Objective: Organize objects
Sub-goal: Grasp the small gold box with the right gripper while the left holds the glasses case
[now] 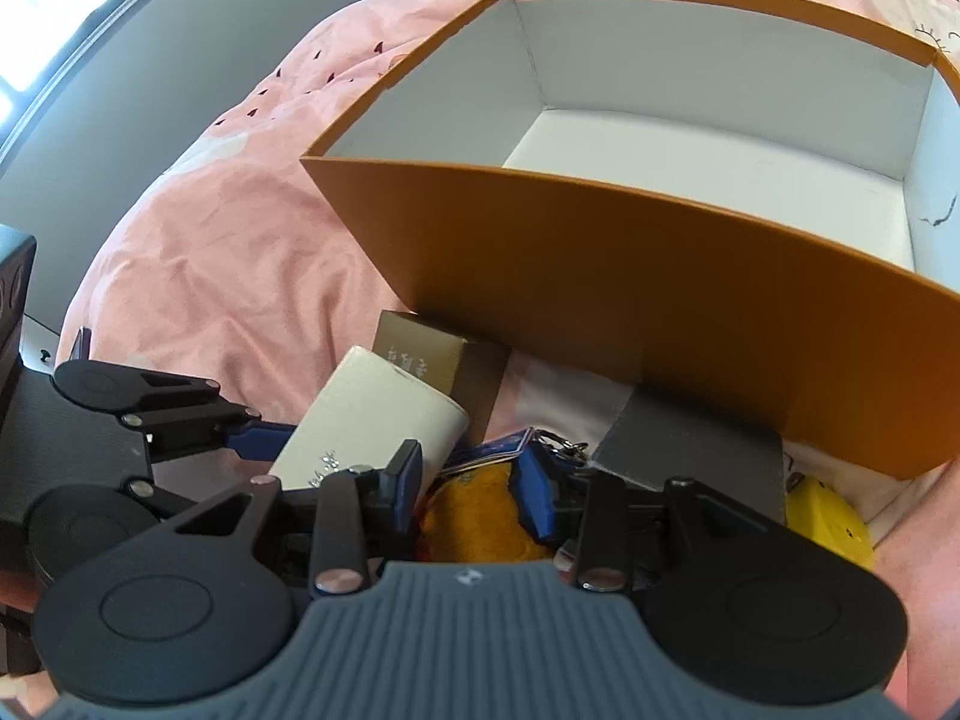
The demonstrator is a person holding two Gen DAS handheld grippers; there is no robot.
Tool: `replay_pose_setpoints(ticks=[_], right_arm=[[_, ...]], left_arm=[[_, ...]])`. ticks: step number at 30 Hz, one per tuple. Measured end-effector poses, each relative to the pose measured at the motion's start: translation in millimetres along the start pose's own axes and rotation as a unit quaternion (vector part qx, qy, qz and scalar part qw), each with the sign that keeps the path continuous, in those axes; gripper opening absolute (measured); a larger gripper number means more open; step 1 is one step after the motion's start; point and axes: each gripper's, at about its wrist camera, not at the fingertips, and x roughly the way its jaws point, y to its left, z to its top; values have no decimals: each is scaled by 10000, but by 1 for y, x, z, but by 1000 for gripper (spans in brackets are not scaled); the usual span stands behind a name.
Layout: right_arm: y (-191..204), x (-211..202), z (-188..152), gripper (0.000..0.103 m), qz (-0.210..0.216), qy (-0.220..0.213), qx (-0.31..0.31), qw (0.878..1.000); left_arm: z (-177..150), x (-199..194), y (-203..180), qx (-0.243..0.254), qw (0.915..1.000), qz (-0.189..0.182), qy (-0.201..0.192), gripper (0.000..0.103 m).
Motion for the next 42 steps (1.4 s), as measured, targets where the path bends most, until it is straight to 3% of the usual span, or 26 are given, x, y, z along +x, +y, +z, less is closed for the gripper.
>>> replay_pose_setpoints(ticks=[6,12,15,17,23,30,35,42], right_arm=[[3,4,6,40,186,-46,-6,9998],[12,17,13,41,191,-11,-36,9998],[22,28,17,50,39,-17,-265,9996],[30,35,18,63,-162,-28,-531,9985],[52,58,14,73,-509,206,-1182,9915],[49,80,24,78,-590,151,-432,9972],[46,97,27,77,-798,272,-250,9961],[41,73,26,72,-648,141,-143,9977]], left_arm=[[-5,-21,21,-164,9996,-69,-217,65],[-3,-50,50,-367,9978,282,-479,65],[-2,-56,63,-513,9960,393,-609,65],[-1,-57,70,-579,9953,392,-665,65],[1,-49,83,-714,9948,214,-695,65],[0,-46,95,-824,9941,67,-702,65],[2,-49,100,-858,9938,-75,-698,64],[0,-58,96,-864,9921,-159,-897,64]])
